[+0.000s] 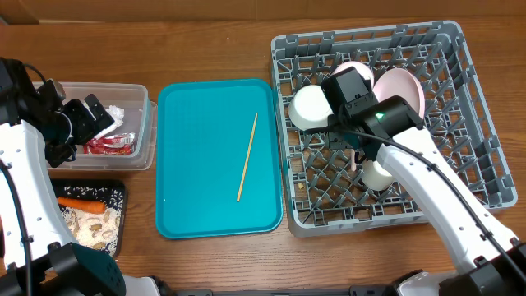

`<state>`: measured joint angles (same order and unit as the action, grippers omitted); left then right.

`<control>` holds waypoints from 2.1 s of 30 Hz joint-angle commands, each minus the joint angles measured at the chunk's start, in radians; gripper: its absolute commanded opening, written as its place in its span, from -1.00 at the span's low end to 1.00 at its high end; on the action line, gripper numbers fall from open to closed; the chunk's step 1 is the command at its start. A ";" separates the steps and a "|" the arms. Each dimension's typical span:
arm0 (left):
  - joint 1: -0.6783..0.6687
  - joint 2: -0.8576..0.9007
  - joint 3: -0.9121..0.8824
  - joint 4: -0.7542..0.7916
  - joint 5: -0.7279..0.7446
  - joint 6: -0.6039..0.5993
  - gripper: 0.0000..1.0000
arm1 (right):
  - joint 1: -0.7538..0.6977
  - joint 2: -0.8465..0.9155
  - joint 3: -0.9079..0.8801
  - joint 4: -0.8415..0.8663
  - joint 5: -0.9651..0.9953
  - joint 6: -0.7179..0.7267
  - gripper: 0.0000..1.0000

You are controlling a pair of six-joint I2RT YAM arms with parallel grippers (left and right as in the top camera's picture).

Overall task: Sort waste into correct bins and load items into the dishwasher
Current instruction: 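Lift the white fork with the right gripper and carry it over the rack, then lower the fork into the rack and open the right gripper, then move the right gripper to the wooden chopstick on the teal tray and grip it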

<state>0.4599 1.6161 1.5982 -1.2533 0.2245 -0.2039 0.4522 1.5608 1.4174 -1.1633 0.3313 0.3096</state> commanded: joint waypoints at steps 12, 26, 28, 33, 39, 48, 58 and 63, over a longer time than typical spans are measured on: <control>-0.002 -0.002 0.021 0.001 0.005 -0.006 1.00 | 0.001 0.003 -0.179 0.163 0.004 -0.053 -0.92; -0.002 -0.002 0.021 0.001 0.005 -0.006 1.00 | 0.000 0.003 -0.225 0.221 0.006 -0.076 -0.92; -0.002 -0.002 0.021 0.002 0.005 -0.006 1.00 | 0.000 0.003 -0.225 0.221 0.007 -0.076 -0.92; -0.002 -0.002 0.021 0.001 0.005 -0.006 1.00 | 0.000 0.003 -0.225 0.228 0.007 -0.102 -0.92; -0.002 -0.002 0.021 0.001 0.005 -0.006 1.00 | 0.000 0.003 -0.225 0.228 0.007 -0.101 -0.67; -0.002 -0.002 0.021 0.001 0.005 -0.006 1.00 | 0.000 0.003 -0.225 0.229 0.008 -0.102 -0.62; -0.002 -0.002 0.021 0.001 0.005 -0.006 1.00 | 0.076 -0.001 0.038 0.257 -0.376 0.286 -0.84; -0.002 -0.002 0.021 0.001 0.005 -0.006 1.00 | 0.227 0.016 0.008 0.398 -0.296 0.470 -0.84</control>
<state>0.4599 1.6161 1.5982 -1.2533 0.2249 -0.2039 0.6083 1.5692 1.4338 -0.7780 0.0063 0.6270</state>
